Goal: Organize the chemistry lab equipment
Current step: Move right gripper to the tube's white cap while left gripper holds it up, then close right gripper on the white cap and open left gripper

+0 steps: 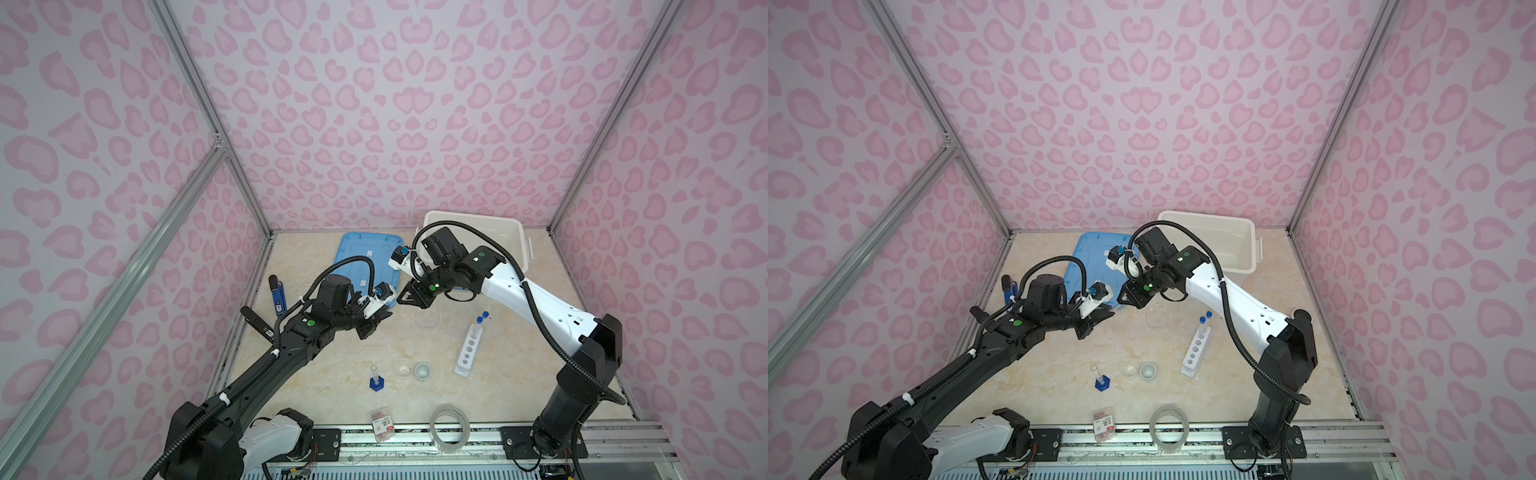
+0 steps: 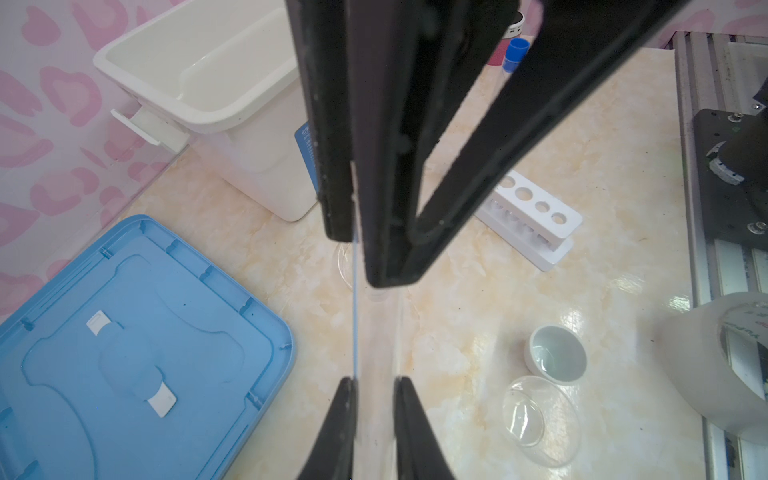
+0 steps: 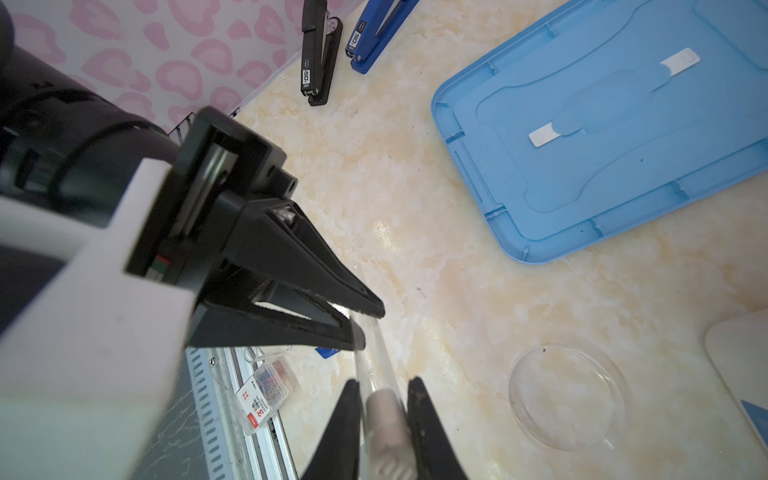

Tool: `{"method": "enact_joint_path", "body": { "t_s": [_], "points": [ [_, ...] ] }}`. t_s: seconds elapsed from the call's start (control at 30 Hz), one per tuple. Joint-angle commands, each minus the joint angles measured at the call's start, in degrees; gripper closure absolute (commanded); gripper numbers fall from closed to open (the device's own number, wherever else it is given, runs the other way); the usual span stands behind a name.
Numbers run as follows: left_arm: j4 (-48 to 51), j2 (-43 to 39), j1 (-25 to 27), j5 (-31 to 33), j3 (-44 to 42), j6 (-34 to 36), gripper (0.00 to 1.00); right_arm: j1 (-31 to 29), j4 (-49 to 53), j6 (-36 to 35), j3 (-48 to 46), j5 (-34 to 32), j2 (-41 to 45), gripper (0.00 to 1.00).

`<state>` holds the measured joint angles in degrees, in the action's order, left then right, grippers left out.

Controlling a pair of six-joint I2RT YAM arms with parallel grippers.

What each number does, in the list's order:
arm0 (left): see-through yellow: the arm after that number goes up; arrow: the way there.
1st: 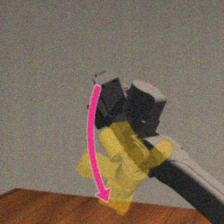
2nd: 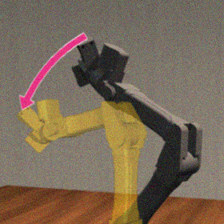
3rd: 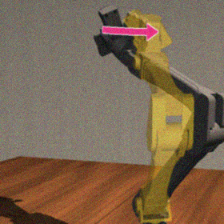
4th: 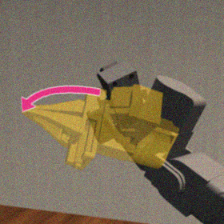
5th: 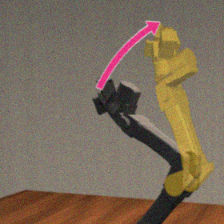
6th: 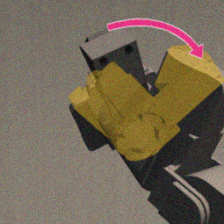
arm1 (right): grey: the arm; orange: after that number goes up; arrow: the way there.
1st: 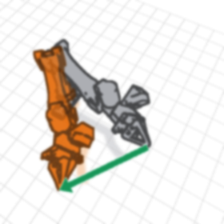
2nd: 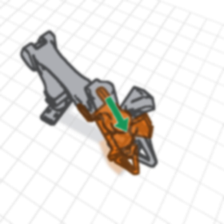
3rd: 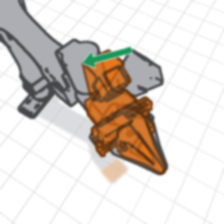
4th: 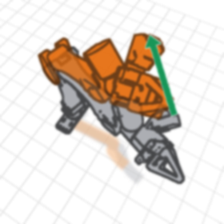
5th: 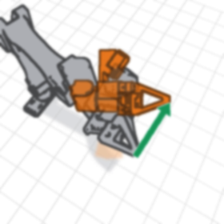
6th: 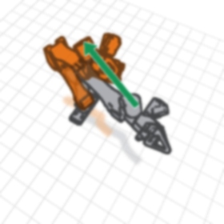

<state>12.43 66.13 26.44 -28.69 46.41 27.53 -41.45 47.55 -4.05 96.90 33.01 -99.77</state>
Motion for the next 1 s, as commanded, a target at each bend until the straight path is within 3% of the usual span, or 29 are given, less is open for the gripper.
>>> {"method": "enact_joint_path", "body": {
  "t_s": [0.0,0.4,0.77,0.97],
  "points": [
    [-1.51,-0.81,0.02,-1.2,-0.22,-0.37,0.94,0.01,0.02,0.01,-0.44,-0.71,-0.03,0.84],
    [-1.7,-0.47,0.11,-1.46,-0.01,-0.68,0.88,0.07,-0.96,0.71,-0.57,-2.19,1.32,0.92],
    [-1.68,-0.43,0.11,-1.11,-0.01,-0.81,0.65,0.66,-2.37,1.7,-1.35,-4.26,1.92,0.93],
    [-1.78,-1.82,0.11,-0.35,-0.14,-0.46,0.46,1.37,-1.81,2.3,-2.16,-7.32,2.47,0.94]
  ]
}}
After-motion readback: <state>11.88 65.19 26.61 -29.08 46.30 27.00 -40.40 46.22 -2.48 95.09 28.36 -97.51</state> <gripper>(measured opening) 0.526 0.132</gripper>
